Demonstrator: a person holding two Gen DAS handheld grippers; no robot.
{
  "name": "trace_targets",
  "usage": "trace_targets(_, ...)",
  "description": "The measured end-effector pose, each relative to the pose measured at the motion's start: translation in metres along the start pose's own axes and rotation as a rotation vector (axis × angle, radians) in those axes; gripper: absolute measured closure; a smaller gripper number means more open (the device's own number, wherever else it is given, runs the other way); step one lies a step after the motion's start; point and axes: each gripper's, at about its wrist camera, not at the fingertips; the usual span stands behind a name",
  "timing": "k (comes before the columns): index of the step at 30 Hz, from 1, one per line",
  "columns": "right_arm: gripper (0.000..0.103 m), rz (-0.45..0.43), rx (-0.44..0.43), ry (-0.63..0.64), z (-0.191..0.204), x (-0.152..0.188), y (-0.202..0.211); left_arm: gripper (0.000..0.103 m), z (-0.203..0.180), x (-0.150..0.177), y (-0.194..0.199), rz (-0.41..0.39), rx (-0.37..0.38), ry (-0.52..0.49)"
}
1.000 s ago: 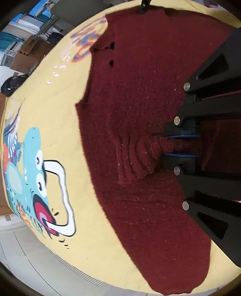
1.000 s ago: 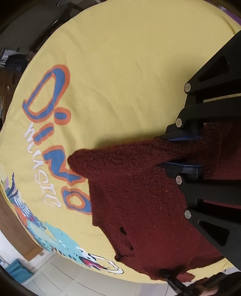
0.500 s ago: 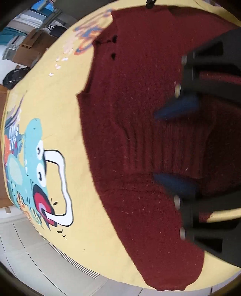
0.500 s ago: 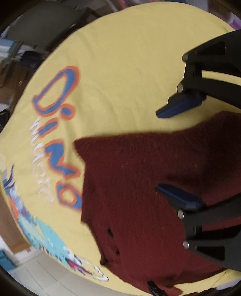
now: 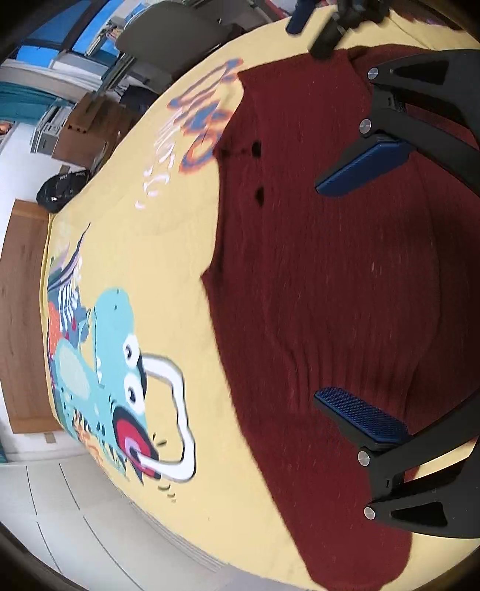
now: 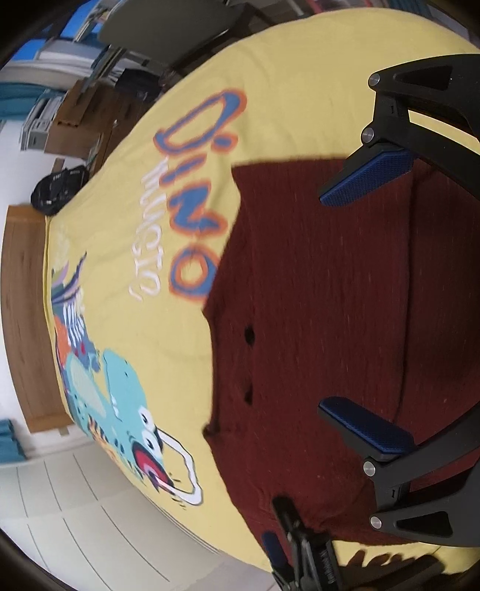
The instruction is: Fold small clothes
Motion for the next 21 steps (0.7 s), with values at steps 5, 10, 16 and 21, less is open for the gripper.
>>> trace_targets(5, 0.0, 0.065, 0.022, 0.053, 0.018, 0.037, -0.031, 0.001, -0.019, 0.025, -0.029, 0.079, -0.008, -0.056)
trace_targets(10, 0.001, 0.117, 0.05, 0.038, -0.004, 0.066, -0.047, 0.001, -0.003, 0.049, -0.049, 0.152, -0.06, -0.06)
trace_targets(16, 0.001, 0.098, 0.117, -0.023, -0.053, 0.066, -0.041, 0.001, 0.024, 0.055, -0.048, 0.154, -0.079, -0.059)
trace_targets(21, 0.001, 0.103, 0.108, -0.04, -0.069, 0.068, -0.042, 0.001, 0.031, 0.058, -0.049, 0.164, -0.075, -0.05)
Point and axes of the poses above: each gripper's, at about its wrist camera, not at the fingertips, and y roughly against the way its jaws point, z to its left, x to its underside, and after that the axes turned 10 degrees about -z, right-handed
